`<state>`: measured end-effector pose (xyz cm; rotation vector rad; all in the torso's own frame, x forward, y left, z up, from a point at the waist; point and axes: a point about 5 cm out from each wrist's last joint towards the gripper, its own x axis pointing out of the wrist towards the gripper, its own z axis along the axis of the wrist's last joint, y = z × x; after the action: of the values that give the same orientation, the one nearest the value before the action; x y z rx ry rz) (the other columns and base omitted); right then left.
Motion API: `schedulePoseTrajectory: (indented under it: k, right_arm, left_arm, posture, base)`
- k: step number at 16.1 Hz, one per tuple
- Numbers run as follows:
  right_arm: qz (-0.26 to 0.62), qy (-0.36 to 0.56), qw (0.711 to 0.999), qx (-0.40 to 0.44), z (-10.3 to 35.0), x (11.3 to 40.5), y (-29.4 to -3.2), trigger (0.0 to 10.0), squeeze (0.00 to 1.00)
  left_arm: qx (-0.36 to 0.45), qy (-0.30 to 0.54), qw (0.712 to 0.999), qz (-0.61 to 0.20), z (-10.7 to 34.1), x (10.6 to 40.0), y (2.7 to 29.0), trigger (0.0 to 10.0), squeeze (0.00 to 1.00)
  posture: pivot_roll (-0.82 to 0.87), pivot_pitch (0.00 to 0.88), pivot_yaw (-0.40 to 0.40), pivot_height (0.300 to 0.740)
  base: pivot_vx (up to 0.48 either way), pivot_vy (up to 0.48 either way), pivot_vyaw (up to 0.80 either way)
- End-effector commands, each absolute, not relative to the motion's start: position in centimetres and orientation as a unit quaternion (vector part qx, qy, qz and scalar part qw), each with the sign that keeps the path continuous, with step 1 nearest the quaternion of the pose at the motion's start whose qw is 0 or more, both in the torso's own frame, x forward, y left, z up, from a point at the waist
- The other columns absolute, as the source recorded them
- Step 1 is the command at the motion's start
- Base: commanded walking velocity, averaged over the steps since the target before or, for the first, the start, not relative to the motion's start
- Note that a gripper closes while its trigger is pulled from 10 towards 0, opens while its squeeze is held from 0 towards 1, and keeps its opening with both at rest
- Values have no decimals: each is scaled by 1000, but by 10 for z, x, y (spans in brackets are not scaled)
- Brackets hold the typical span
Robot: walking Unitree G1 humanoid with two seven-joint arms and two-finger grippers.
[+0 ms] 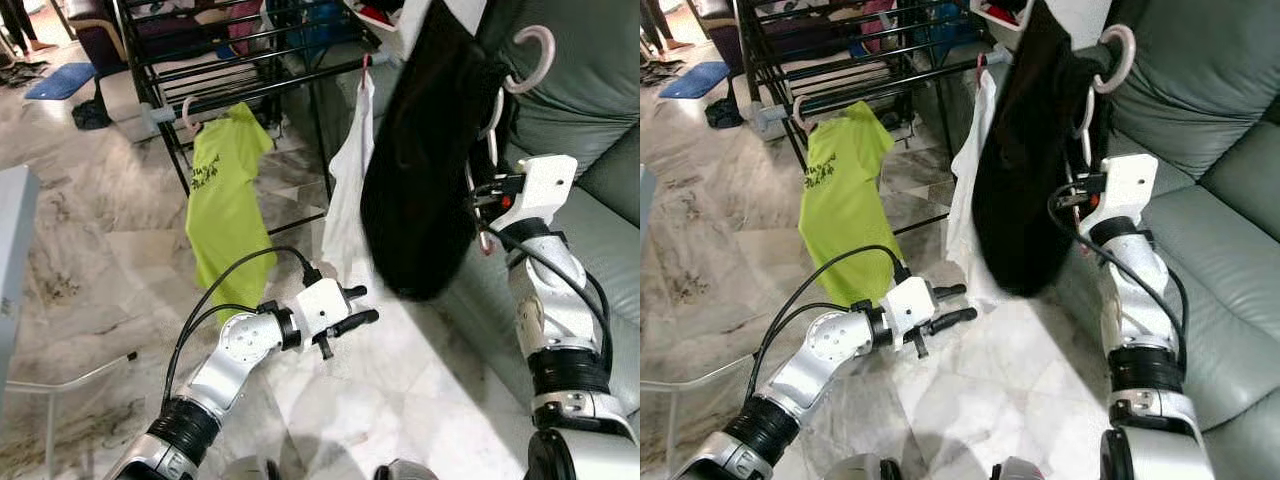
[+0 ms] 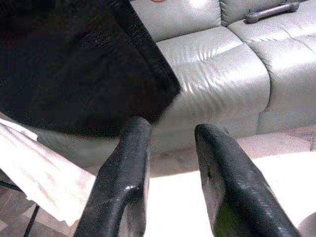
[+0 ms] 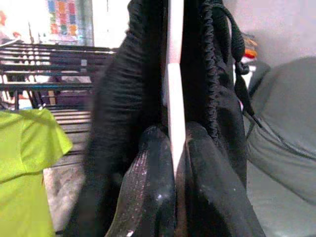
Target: Hang hanger
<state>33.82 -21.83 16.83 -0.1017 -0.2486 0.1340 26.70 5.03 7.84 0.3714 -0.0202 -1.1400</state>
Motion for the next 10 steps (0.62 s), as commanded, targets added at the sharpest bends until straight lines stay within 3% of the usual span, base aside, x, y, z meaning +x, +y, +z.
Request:
schedulePoseTrajectory:
  k: [1, 4, 8, 10]
  right_arm:
    - [90, -150, 982, -68, 176, 337, -208, 10000, 0]
    - [120, -147, 975, -112, 166, 330, -195, 10000, 0]
    - [258, -72, 956, -117, 133, 302, -191, 10000, 0]
    - [310, -24, 943, -116, 117, 286, -198, 10000, 0]
  left_arm:
    - [182, -8, 829, -528, 76, 269, 54, 10000, 1000]
    - [189, -7, 834, -519, 73, 269, 58, 10000, 1000]
    - [246, -25, 854, -459, 76, 284, 89, 10000, 1000]
    - [299, -18, 839, -455, 75, 286, 108, 10000, 1000]
  posture:
    - [-55, 0, 41, 740]
    - [-54, 0, 41, 740]
    - [-53, 0, 41, 740]
    - [-61, 0, 47, 740]
  base:
    - [0, 0, 0]
    - [0, 0, 0]
    - [0, 0, 0]
    - [0, 0, 0]
